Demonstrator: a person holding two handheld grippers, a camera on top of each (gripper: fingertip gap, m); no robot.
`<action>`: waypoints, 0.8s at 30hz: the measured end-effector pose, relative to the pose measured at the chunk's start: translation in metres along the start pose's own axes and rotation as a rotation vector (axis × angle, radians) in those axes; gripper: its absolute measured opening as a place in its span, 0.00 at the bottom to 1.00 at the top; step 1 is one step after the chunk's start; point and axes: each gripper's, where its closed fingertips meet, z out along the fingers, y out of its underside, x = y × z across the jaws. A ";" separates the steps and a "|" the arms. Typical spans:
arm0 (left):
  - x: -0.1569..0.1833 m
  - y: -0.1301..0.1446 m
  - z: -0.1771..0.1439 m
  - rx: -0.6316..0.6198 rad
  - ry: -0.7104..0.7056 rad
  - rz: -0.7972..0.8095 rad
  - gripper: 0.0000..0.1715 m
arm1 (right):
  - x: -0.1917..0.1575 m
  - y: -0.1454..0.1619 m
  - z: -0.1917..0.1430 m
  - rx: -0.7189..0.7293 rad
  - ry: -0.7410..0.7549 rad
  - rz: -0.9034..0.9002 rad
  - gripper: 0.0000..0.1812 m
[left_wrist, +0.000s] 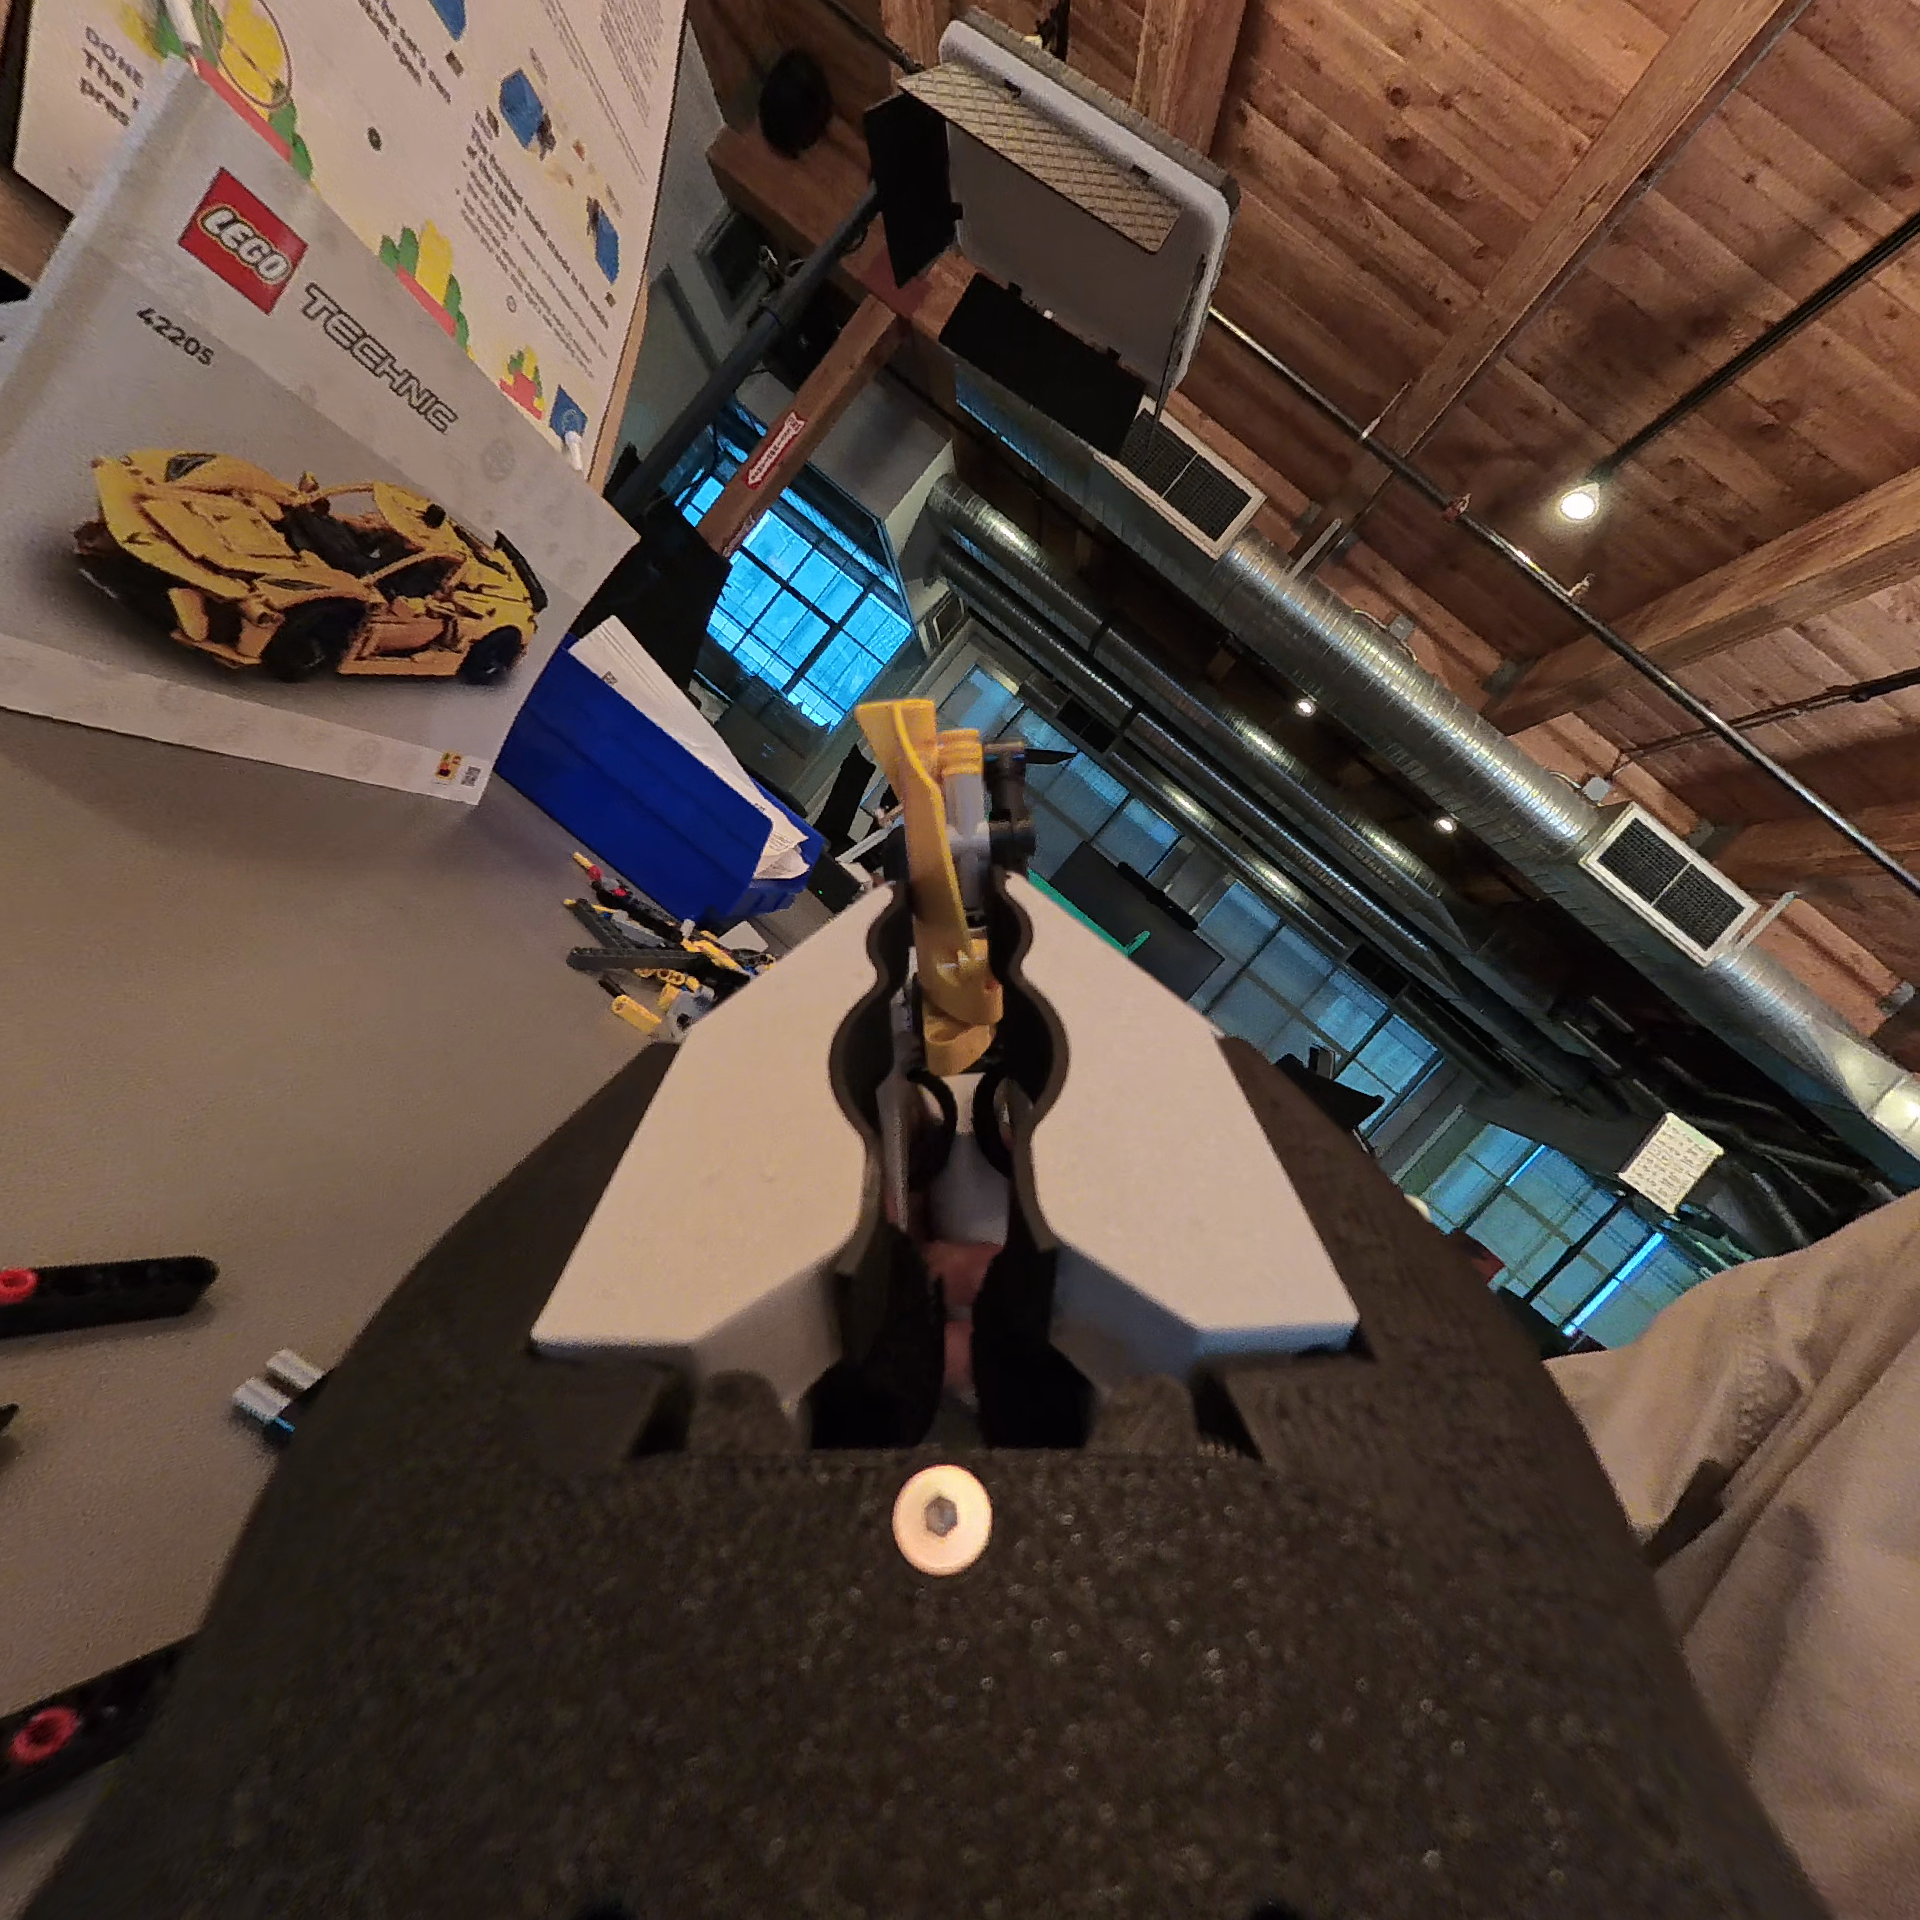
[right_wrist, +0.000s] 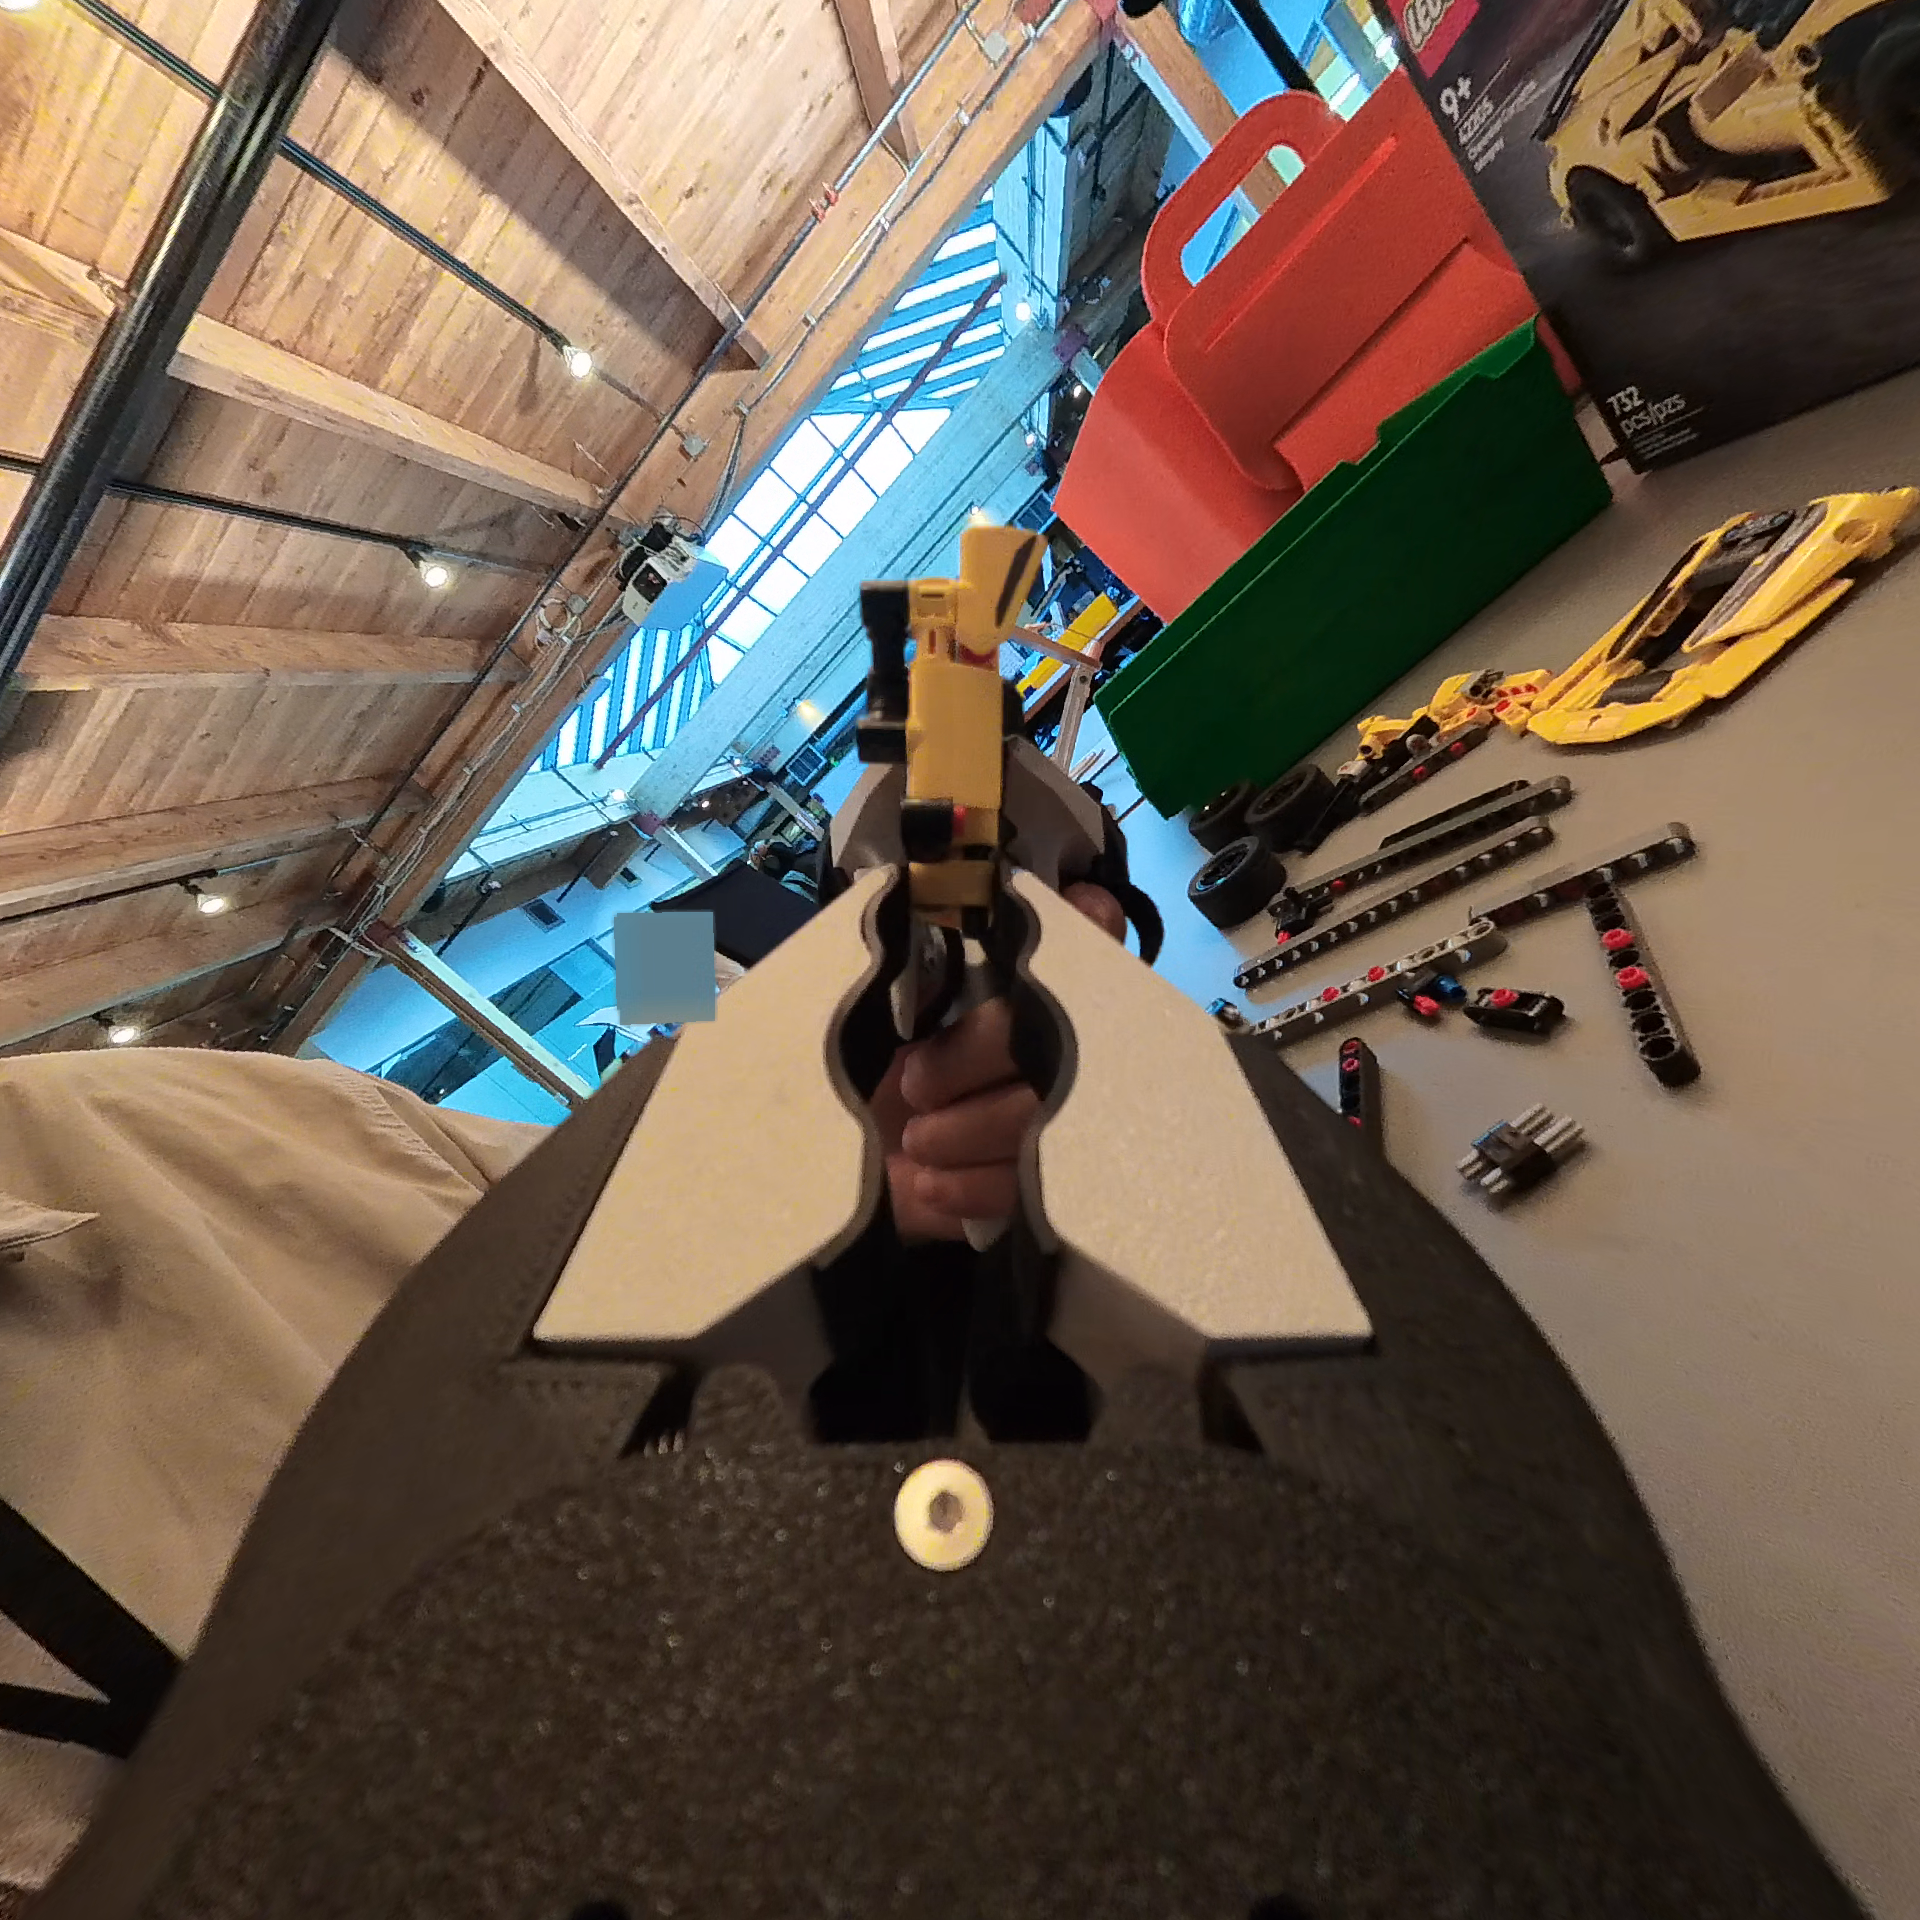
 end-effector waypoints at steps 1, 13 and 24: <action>-0.001 0.001 0.000 -0.010 0.004 -0.033 0.08 | 0.001 0.001 -0.001 -0.011 0.007 -0.006 0.08; -0.013 -0.003 -0.004 -0.008 -0.069 -0.035 0.05 | 0.012 -0.005 -0.010 -0.018 0.148 -0.149 0.08; -0.023 0.004 -0.003 -0.050 -0.157 0.060 0.02 | 0.020 0.003 -0.008 -0.081 0.237 -0.241 0.08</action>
